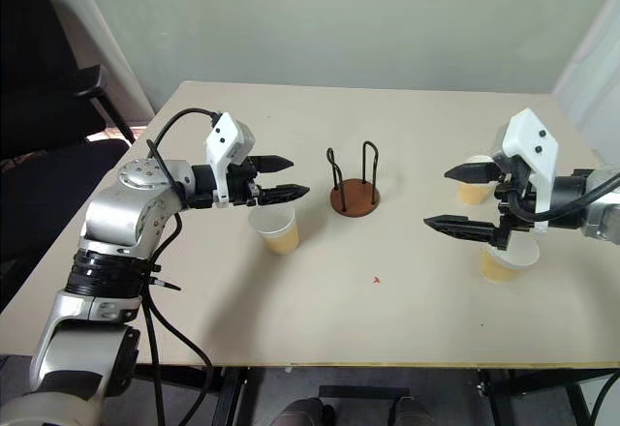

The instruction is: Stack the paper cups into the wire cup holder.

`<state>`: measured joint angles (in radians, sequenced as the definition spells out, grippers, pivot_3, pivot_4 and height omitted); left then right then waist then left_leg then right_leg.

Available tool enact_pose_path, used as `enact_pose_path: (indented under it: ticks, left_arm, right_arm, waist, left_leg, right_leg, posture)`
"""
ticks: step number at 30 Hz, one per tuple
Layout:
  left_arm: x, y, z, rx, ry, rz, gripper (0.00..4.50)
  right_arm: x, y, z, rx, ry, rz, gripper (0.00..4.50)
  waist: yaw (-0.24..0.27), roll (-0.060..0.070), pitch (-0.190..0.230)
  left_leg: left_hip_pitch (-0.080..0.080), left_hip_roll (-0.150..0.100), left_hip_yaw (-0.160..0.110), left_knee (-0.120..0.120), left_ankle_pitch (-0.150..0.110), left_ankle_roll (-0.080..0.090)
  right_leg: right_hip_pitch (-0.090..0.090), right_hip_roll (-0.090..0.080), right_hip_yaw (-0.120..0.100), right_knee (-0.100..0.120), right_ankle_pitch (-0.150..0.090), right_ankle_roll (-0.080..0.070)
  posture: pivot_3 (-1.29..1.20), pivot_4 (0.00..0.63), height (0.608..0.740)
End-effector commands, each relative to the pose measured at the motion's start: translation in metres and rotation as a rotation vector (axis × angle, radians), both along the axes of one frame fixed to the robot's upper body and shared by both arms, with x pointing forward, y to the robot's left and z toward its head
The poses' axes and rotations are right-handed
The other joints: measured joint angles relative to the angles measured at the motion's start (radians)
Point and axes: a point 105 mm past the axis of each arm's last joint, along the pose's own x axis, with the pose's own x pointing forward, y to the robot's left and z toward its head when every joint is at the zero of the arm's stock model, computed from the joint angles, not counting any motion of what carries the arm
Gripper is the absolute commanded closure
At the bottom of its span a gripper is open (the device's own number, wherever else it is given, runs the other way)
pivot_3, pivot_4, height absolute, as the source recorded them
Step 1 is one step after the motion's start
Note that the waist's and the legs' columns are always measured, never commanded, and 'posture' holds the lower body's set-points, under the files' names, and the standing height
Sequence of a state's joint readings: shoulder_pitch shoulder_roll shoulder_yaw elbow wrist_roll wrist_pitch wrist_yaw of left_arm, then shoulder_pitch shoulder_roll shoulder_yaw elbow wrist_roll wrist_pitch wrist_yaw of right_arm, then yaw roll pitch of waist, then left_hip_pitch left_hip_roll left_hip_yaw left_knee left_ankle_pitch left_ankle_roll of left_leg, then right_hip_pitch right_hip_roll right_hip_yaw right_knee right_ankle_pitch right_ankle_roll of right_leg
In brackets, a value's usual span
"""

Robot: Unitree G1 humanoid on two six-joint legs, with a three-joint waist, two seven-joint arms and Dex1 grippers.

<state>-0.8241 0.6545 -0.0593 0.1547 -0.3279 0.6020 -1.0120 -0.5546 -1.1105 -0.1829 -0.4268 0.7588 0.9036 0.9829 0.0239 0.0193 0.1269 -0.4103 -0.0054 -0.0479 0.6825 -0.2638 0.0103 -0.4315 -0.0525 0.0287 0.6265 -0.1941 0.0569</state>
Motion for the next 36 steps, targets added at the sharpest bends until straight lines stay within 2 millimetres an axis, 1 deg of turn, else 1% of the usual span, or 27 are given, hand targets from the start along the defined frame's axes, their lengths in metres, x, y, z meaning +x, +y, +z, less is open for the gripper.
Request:
enact_pose_path:
  ticks: [1, 3, 6, 10, 13, 15, 19, 24, 30, 36]
  left_arm:
    - [-0.005, -0.006, 0.009, -0.003, -0.031, -0.04, 0.81]
    - [-0.005, -0.008, 0.007, -0.003, -0.027, -0.043, 0.81]
    - [-0.004, -0.013, 0.008, -0.011, -0.024, -0.048, 0.81]
    - [-0.004, -0.019, 0.003, -0.007, -0.002, -0.049, 0.81]
    - [0.006, -0.026, -0.001, -0.027, 0.009, -0.016, 0.81]
    - [0.009, -0.031, -0.005, -0.032, 0.012, -0.008, 0.81]
    - [0.02, -0.031, -0.008, -0.007, -0.001, 0.033, 0.81]
    - [0.028, -0.038, -0.013, 0.01, -0.007, 0.04, 0.81]
    - [0.039, -0.054, -0.018, 0.002, -0.01, 0.029, 0.81]
    - [0.047, -0.063, -0.02, 0.004, -0.014, 0.02, 0.81]
  right_arm:
    - [-0.002, -0.002, 0.014, -0.009, -0.061, 0.005, 0.02]
    - [-0.001, -0.004, 0.014, -0.02, -0.068, -0.007, 0.02]
    - [-0.004, -0.003, 0.019, 0.013, -0.059, -0.001, 0.02]
    - [-0.007, -0.003, 0.019, -0.002, -0.061, -0.004, 0.02]
    - [-0.008, -0.008, 0.026, 0.003, -0.081, -0.038, 0.02]
    - [-0.009, -0.012, 0.026, 0.006, -0.087, -0.061, 0.02]
    - [-0.015, -0.009, 0.03, 0.014, -0.087, -0.059, 0.02]
    - [-0.014, -0.01, 0.027, 0.005, -0.082, -0.07, 0.02]
    - [-0.016, -0.009, 0.027, -0.012, -0.087, -0.07, 0.02]
    - [-0.017, -0.008, 0.025, -0.016, -0.089, -0.076, 0.02]
  waist:
    - [0.0, 0.0, 0.0]
    - [0.0, 0.0, 0.0]
    - [0.0, 0.0, 0.0]
    - [0.0, 0.0, 0.0]
    - [0.003, 0.0, 0.0]
    - [0.003, 0.0, 0.0]
    - [0.002, 0.0, 0.0]
    - [0.001, 0.0, 0.0]
    - [0.005, 0.0, 0.0]
    - [0.005, 0.0, 0.0]
  left_leg:
    - [0.0, 0.0, 0.0, 0.0, 0.0, 0.0]
    - [0.0, 0.0, 0.0, 0.0, 0.0, 0.0]
    - [0.0, 0.0, 0.0, 0.0, 0.0, 0.0]
    - [0.0, 0.0, 0.0, 0.0, 0.0, 0.0]
    - [0.0, 0.0, 0.0, 0.0, 0.0, 0.0]
    - [-0.001, 0.0, 0.0, 0.0, 0.0, 0.0]
    - [0.0, 0.0, 0.0, 0.0, 0.0, 0.0]
    - [0.0, 0.0, 0.001, 0.001, 0.0, 0.0]
    - [-0.001, 0.0, 0.0, 0.001, 0.0, 0.0]
    - [-0.001, 0.0, 0.001, 0.001, 0.0, 0.0]
  right_leg:
    - [0.0, 0.0, 0.0, 0.0, 0.0, 0.0]
    - [0.0, 0.0, 0.0, 0.0, 0.0, 0.0]
    - [0.0, 0.0, 0.0, 0.0, 0.0, 0.0]
    - [0.0, 0.0, 0.0, 0.0, 0.0, 0.0]
    - [0.0, 0.0, 0.0, 0.0, 0.0, 0.0]
    - [0.0, 0.0, 0.0, 0.0, 0.0, 0.0]
    - [0.0, 0.0, 0.0, 0.0, 0.0, 0.0]
    - [0.0, 0.0, 0.0, 0.001, 0.0, 0.001]
    - [0.0, 0.0, 0.0, 0.0, 0.0, 0.001]
    - [0.0, 0.0, 0.0, 0.0, 0.0, 0.002]
  posture:
    - [0.0, 0.15, 0.74]
    - [0.0, 0.15, 0.74]
    - [0.0, 0.15, 0.74]
    - [0.0, 0.15, 0.74]
    - [0.0, 0.15, 0.74]
    - [0.0, 0.15, 0.74]
    - [0.0, 0.15, 0.74]
    - [0.0, 0.15, 0.74]
    - [0.0, 0.15, 0.74]
    - [0.0, 0.15, 0.74]
